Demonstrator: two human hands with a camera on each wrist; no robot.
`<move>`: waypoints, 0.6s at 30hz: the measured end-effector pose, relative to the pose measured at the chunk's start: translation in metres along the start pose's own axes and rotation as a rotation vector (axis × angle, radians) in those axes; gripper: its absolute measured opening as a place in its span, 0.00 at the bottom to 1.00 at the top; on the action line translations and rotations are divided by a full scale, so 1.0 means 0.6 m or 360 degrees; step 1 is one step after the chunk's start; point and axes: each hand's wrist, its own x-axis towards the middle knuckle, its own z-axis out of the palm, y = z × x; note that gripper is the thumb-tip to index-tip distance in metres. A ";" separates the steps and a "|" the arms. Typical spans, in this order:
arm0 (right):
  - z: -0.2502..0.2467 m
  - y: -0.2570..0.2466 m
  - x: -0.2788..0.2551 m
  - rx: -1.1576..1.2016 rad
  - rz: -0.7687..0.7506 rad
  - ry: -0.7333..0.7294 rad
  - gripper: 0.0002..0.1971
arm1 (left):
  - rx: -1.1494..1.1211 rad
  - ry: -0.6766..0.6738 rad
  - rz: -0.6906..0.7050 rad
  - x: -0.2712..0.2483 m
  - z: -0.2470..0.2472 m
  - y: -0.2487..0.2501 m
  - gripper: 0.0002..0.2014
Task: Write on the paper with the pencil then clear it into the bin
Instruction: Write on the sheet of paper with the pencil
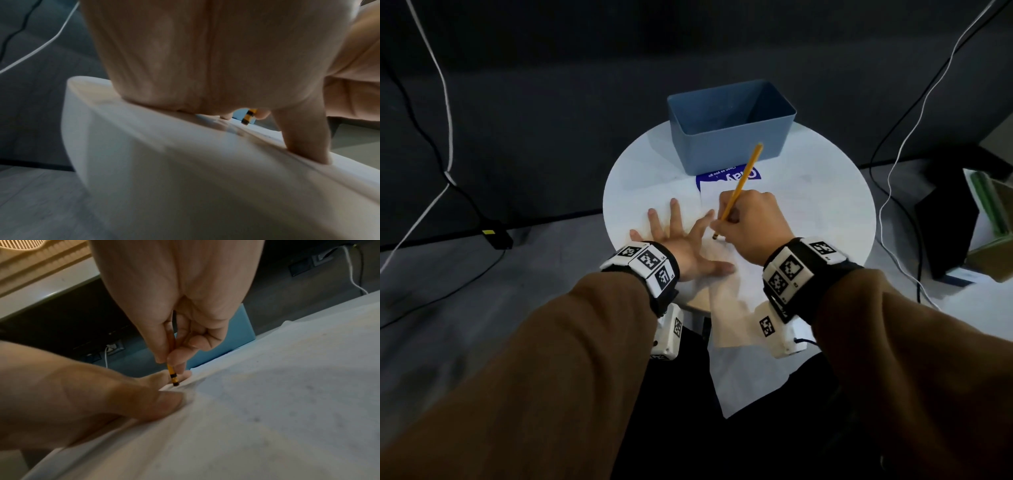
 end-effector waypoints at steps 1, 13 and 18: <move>0.002 0.000 -0.001 -0.0028 -0.0005 -0.0016 0.17 | -0.0001 0.0000 0.0000 0.000 0.000 0.001 0.57; -0.011 0.006 -0.001 0.0018 0.0081 0.0045 0.17 | -0.0041 -0.0006 0.0014 -0.002 0.000 -0.002 0.57; 0.000 0.006 -0.001 -0.0009 0.0079 0.0002 0.17 | -0.0019 0.0000 0.0006 0.000 0.002 0.000 0.57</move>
